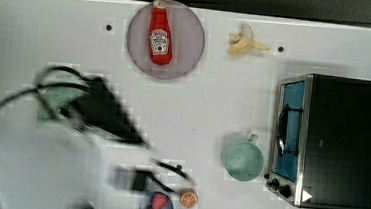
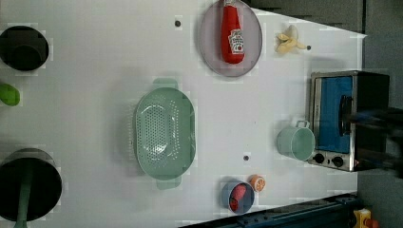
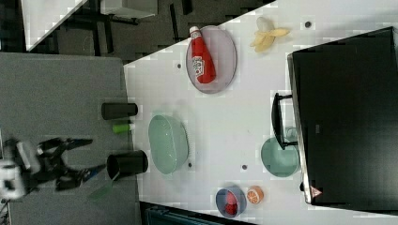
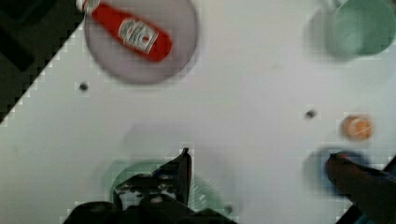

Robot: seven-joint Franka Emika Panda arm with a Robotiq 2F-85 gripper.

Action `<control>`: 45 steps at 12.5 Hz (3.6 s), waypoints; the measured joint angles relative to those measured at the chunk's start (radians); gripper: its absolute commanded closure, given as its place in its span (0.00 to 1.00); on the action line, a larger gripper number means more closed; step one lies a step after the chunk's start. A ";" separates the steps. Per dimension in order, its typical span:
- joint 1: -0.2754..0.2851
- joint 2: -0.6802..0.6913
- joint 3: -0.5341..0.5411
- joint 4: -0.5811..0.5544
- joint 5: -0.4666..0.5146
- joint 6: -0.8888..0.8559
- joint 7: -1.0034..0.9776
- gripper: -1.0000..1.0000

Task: Drag strainer left to right.

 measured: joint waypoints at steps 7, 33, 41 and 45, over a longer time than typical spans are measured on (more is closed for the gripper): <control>0.073 0.398 0.336 -0.088 0.005 0.270 0.611 0.00; 0.129 0.845 0.079 -0.217 -0.249 0.782 1.009 0.00; 0.053 0.725 0.024 -0.297 -0.220 0.803 0.915 0.00; 0.019 0.722 -0.015 -0.311 -0.237 0.786 0.863 0.00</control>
